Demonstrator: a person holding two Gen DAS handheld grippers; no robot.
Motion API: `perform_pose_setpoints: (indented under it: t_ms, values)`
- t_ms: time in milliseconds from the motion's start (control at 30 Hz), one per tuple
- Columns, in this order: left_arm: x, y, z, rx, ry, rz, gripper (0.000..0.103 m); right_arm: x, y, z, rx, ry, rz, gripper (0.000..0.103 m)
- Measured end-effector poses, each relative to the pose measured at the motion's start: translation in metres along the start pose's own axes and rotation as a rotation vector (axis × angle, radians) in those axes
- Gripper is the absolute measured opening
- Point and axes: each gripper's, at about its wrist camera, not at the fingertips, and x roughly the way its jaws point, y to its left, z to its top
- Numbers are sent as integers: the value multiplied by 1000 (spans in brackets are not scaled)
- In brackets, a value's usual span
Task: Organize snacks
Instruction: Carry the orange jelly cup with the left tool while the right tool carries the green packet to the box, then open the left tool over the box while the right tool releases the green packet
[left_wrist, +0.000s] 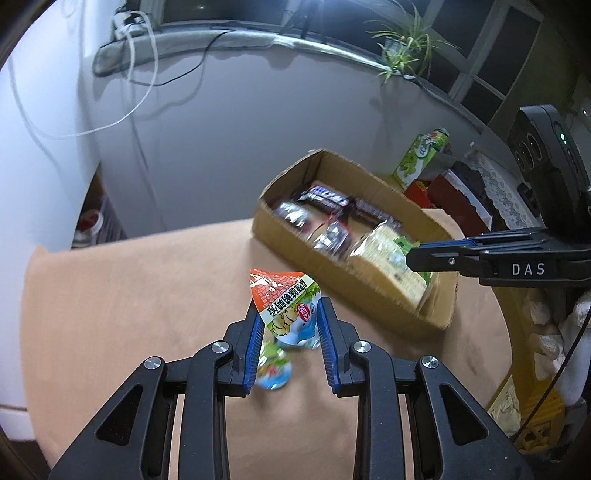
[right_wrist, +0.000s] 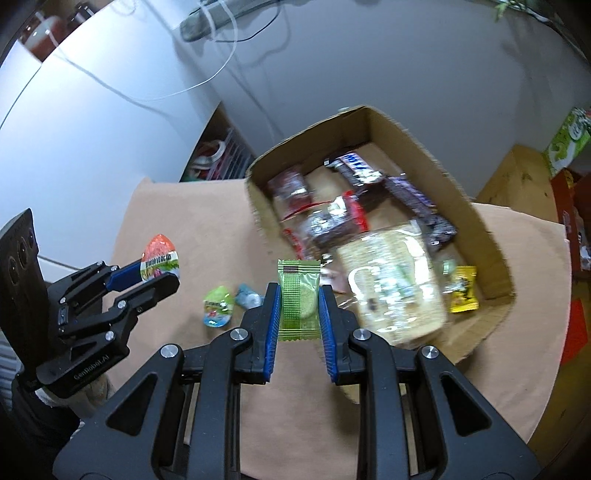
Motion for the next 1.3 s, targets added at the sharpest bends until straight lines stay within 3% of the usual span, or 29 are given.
perform_pose_setpoints:
  t_ms: [600,967,1300]
  values:
    - [53,-26,66,53,24,-22,27,1,-80,17,122,-17,-98,22]
    - [84,-36,77,54,71,-25,27,15,-108,13,159,1,-117,22]
    - [99,-43,82,61,101,-7,29,19,-109,15,145,3,-124,24]
